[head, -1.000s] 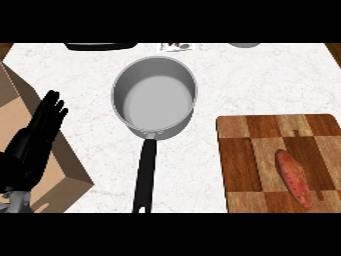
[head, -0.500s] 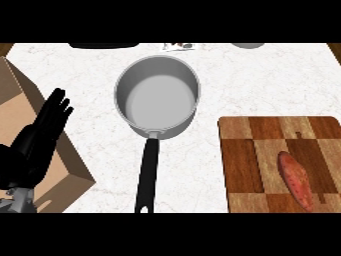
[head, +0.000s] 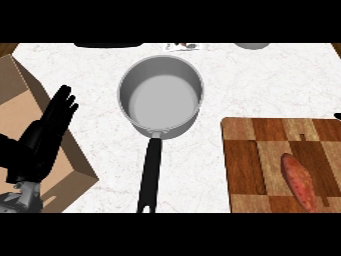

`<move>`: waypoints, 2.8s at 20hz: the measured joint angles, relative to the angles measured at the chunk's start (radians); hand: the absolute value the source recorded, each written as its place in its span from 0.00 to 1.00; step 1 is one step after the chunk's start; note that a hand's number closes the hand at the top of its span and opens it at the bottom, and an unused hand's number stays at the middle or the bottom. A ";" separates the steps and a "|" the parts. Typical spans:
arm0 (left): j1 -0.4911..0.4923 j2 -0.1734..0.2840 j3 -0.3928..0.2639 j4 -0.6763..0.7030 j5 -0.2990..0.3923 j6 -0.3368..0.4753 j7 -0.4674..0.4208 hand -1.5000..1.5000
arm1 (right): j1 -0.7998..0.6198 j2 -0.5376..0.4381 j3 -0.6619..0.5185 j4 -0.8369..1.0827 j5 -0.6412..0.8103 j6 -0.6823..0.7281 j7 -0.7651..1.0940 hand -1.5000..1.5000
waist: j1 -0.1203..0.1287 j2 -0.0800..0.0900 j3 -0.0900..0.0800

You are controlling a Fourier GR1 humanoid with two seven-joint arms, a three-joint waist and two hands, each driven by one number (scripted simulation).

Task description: Pick the sweet potato from the cutting board and place it in the pot

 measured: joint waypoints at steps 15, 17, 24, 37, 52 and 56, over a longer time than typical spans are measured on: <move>-0.008 -0.021 0.033 0.015 -0.008 -0.023 0.005 0.50 | 0.048 0.085 0.050 0.009 0.221 -0.031 -0.012 0.00 | -0.010 -0.002 -0.002; -0.008 -0.025 0.037 0.023 -0.013 -0.023 -0.002 0.50 | 0.062 0.105 0.043 -0.023 0.215 -0.025 0.006 0.00 | -0.012 -0.004 -0.001; -0.009 -0.032 0.037 0.004 -0.020 -0.025 0.025 0.50 | 0.064 0.173 0.046 -0.082 0.218 0.012 0.109 0.00 | -0.009 -0.001 -0.003; -0.034 -0.057 0.041 0.027 -0.041 -0.038 0.019 0.50 | 0.036 0.311 0.138 -0.072 0.414 -0.004 0.234 0.00 | -0.005 0.001 -0.002; -0.038 -0.075 0.051 0.025 -0.062 -0.048 0.021 0.50 | 0.001 0.424 0.261 0.041 0.676 -0.052 0.253 0.00 | -0.004 0.001 -0.002; -0.028 -0.082 0.049 0.013 -0.069 -0.051 0.021 0.50 | 0.000 0.447 0.266 0.077 0.697 -0.063 0.210 1.00 | -0.004 0.001 -0.002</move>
